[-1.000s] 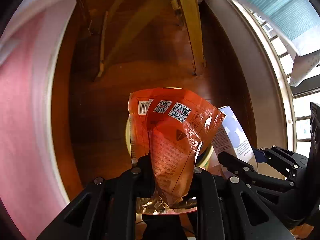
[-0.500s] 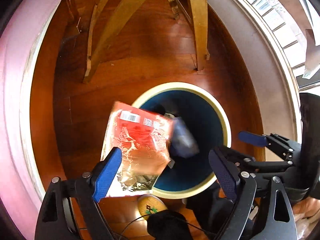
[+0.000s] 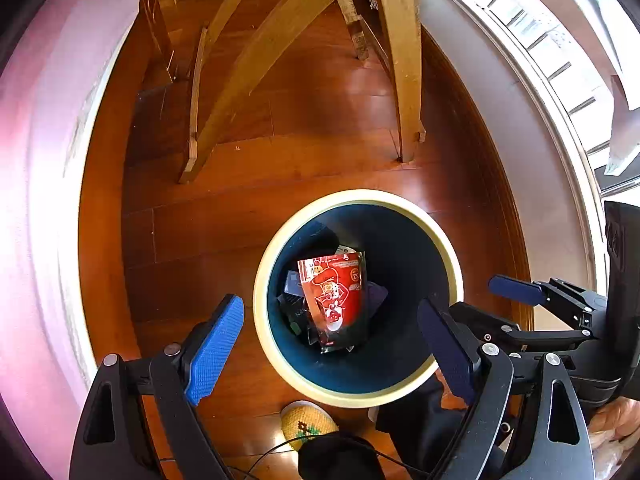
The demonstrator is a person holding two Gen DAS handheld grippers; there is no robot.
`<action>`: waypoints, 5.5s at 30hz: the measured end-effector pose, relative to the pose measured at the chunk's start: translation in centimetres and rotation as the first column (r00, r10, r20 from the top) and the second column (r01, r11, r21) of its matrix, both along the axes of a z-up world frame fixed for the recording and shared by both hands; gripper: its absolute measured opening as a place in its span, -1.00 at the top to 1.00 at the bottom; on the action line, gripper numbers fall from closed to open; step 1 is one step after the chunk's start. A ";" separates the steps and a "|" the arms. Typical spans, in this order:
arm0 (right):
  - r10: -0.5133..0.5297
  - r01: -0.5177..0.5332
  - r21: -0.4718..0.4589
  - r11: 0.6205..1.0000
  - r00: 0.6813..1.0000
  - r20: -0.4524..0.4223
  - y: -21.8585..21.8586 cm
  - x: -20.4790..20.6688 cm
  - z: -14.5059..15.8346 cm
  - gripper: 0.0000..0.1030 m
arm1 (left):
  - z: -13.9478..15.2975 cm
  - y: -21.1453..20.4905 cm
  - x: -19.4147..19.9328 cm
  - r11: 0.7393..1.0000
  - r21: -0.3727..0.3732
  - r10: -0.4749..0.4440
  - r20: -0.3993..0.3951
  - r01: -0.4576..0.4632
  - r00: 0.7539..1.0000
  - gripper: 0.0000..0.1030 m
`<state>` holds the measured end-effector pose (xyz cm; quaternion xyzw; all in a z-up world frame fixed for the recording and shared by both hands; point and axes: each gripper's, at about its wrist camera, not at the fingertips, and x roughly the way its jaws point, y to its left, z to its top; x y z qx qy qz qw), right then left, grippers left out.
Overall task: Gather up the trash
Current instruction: 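Open both tools to drop the bag and carton into the bin, then move both open tools back toward the table, then grasp the clear plastic bottle with the left tool while the right tool grasps the red envelope, then carry the bottle and red envelope in both tools over the bin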
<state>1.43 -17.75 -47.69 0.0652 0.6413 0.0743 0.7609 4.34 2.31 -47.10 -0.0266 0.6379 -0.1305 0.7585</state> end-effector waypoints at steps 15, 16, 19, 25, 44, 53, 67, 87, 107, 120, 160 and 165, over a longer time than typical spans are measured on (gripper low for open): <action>0.011 -0.010 -0.003 1.000 0.998 0.056 2.0 -1.9 16.6 -0.30 | 18.4 0.8 -2.7 0.998 -0.026 0.051 0.107 -0.048 0.993 -0.75; 0.014 -0.014 -0.002 1.000 0.998 0.067 2.1 -2.1 18.2 -0.30 | 20.0 0.9 -2.9 0.998 -0.027 0.053 0.118 -0.050 0.992 -0.75; 0.020 -0.020 0.004 1.000 0.994 0.106 2.5 -2.7 23.3 -0.30 | 25.0 1.3 -3.6 0.998 -0.028 0.059 0.144 -0.055 0.988 -0.75; 0.017 -0.020 0.019 1.000 0.984 0.175 3.3 -3.9 32.6 -0.30 | 34.7 2.1 -5.1 0.997 -0.049 0.066 0.229 -0.056 0.971 -0.75; 0.156 -0.178 0.009 0.984 0.881 0.446 4.3 1.1 51.8 -0.30 | 53.8 4.5 -0.9 0.975 -0.117 0.220 0.446 -0.187 0.868 -0.75; 0.223 -0.255 -0.011 0.967 0.825 0.519 3.4 7.9 56.3 -0.30 | 56.8 3.3 3.2 0.951 -0.100 0.304 0.483 -0.293 0.821 -0.75; 0.188 -0.207 -0.028 0.978 0.818 0.544 5.5 18.4 57.5 -0.30 | 56.1 6.3 13.5 0.963 -0.043 0.253 0.490 -0.267 0.834 -0.75; -0.159 0.291 -0.292 0.911 0.902 0.402 14.8 44.7 46.9 -0.30 | 45.2 18.7 43.8 0.999 -0.011 -0.036 0.345 0.042 0.938 -0.75; -0.132 0.351 -0.447 0.823 0.883 0.451 14.4 44.9 43.6 0.34 | 34.8 17.2 53.7 0.961 -0.097 -0.244 0.155 0.260 0.957 -0.75; -0.286 0.401 -0.185 0.897 0.846 0.449 13.4 41.6 45.3 0.36 | 31.8 13.1 57.3 0.890 -0.124 -0.431 0.088 0.439 0.898 -0.71; -0.390 0.468 -0.063 0.882 0.797 0.462 7.6 32.2 47.4 0.29 | 42.1 11.4 43.7 0.908 -0.164 -0.350 0.204 0.385 0.914 -0.64; -0.354 0.421 -0.051 0.905 0.816 0.457 7.1 30.3 48.0 0.34 | 43.7 10.5 40.9 0.917 -0.156 -0.330 0.219 0.367 0.918 -0.64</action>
